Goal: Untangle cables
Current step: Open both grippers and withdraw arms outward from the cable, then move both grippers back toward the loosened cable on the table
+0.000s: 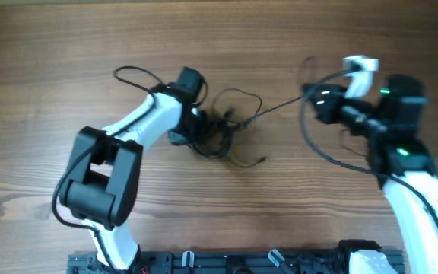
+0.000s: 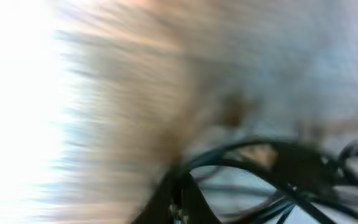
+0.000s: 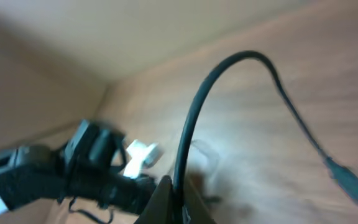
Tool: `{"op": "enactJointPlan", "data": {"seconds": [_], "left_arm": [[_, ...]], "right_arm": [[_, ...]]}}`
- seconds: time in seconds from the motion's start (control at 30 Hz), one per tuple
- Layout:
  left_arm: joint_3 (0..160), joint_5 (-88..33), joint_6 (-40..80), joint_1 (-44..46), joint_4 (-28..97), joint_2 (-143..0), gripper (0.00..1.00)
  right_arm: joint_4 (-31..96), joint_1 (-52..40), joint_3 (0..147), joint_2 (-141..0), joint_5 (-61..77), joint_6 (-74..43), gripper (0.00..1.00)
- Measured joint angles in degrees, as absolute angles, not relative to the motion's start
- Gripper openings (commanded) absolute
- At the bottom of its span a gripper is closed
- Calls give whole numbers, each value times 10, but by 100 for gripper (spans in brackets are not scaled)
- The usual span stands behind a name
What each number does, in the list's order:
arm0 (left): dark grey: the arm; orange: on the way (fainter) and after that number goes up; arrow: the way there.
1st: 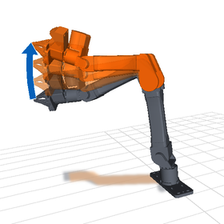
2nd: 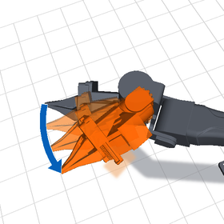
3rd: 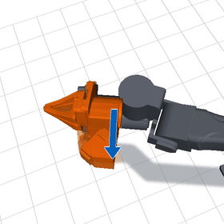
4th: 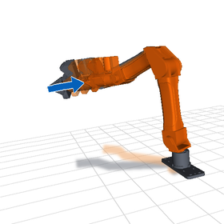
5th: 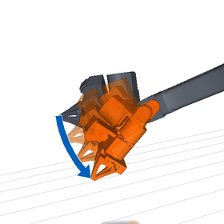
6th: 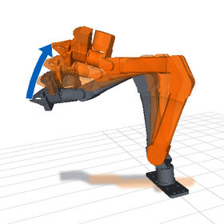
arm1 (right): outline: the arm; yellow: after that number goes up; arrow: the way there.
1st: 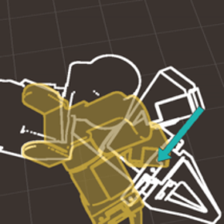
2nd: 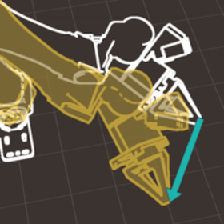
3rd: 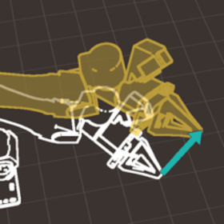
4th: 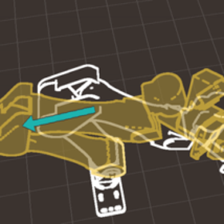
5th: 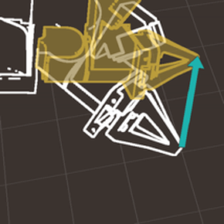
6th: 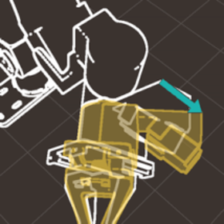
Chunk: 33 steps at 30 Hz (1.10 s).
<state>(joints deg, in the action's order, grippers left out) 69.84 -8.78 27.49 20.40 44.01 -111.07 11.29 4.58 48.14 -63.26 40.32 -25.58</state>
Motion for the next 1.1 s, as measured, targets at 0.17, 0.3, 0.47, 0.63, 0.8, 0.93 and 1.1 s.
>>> {"op": "enactJointPlan", "data": {"seconds": [0.17,0.3,0.47,0.63,0.8,0.93,1.1], "left_arm": [[697,-73,273,115,453,-1093,4],[696,-65,273,48,455,-1057,4],[694,-63,281,-14,460,-1010,4],[693,-66,293,-71,463,-982,4],[691,-67,327,-139,455,-968,4],[689,-178,283,-145,398,-968,4],[689,-319,225,-64,365,-968,39]], "right_arm": [[211,187,484,-563,368,-257,5],[289,265,485,-557,324,-256,5],[349,273,486,-571,247,-265,5],[395,273,486,-605,146,-293,5],[396,283,487,-643,117,-289,8],[398,264,489,-673,189,-248,37],[418,148,491,-710,253,-199,87]]}}
